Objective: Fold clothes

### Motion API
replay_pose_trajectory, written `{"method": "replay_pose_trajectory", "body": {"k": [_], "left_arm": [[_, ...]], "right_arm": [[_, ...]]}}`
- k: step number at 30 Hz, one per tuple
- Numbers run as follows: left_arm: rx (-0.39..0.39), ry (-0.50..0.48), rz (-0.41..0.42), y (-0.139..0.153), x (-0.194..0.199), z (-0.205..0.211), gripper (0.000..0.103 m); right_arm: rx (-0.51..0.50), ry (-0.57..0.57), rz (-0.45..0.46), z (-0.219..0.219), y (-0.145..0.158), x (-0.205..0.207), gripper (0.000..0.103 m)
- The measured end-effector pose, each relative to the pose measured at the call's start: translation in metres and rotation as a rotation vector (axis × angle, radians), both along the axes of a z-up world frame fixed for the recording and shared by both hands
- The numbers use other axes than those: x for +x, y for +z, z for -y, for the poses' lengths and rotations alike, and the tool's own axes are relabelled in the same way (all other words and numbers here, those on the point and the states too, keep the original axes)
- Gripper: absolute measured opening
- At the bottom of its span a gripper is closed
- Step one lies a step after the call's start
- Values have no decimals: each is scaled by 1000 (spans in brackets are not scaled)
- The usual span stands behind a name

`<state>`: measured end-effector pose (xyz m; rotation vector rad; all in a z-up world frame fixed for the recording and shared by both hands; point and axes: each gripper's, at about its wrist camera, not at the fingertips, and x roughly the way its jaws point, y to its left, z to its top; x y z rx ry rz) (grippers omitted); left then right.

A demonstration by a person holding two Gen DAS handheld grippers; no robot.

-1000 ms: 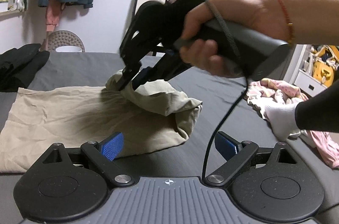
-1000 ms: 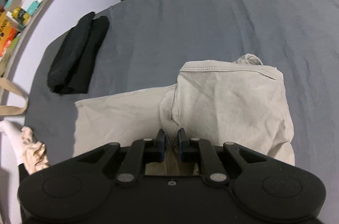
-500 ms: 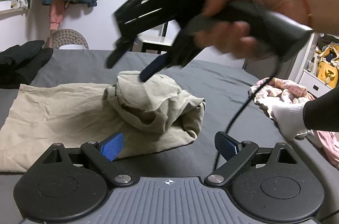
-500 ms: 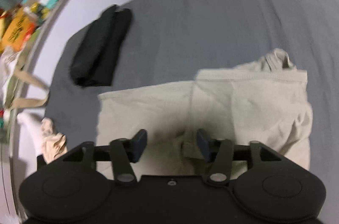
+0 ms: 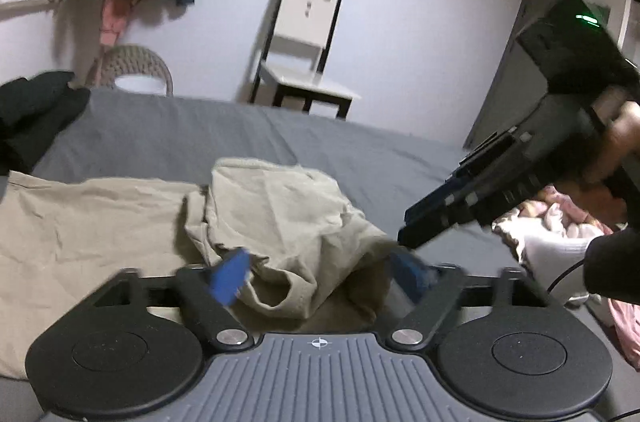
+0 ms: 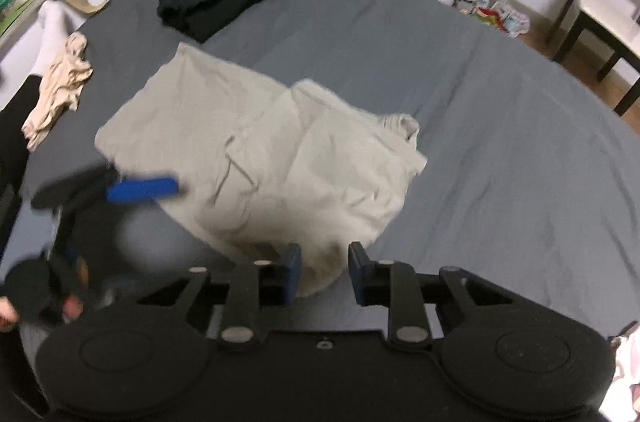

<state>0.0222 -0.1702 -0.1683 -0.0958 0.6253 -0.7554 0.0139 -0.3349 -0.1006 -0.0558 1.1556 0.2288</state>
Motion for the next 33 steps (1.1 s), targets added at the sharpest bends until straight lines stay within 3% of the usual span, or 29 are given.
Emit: {"method": "replay_pose_trajectory", "body": {"k": [1,2,10,14,17,18,22,25,26,27,32,33], "left_arm": [[7,13,-31,-3,5,2,37],[13,25,-61,-5,9,4,33],[-44,185,-232,-17,24,-1,32],[-97,223,-331,-27,32,0,32],[-109,247,-348,-31,32,1,22],[-112,252,-348,-33,31,1,13],[-139,265,-325,-32,22,-1,6],[-156,287,-300,-31,16,-7,3],[-163,296,-297,-31,15,-9,3],[-169,302,-298,-31,13,-13,2],[-190,322,-315,-37,2,-25,2],[-198,325,-321,-39,0,-26,2]], "right_arm": [[-9,22,6,2,-3,-4,26],[-15,54,19,-2,-7,-7,26],[-31,151,92,-10,-15,-31,26],[-55,130,103,-10,-27,-35,29],[-47,99,92,-8,-36,-33,49],[-46,89,91,-8,-38,-32,51],[-38,51,85,-8,-44,-30,50],[-30,18,76,-7,-48,-29,41],[-16,-6,59,-4,-50,-27,25],[-2,-32,40,1,-52,-25,17],[49,-164,-65,30,-66,-29,11],[46,-177,-75,34,-69,-32,4]]}}
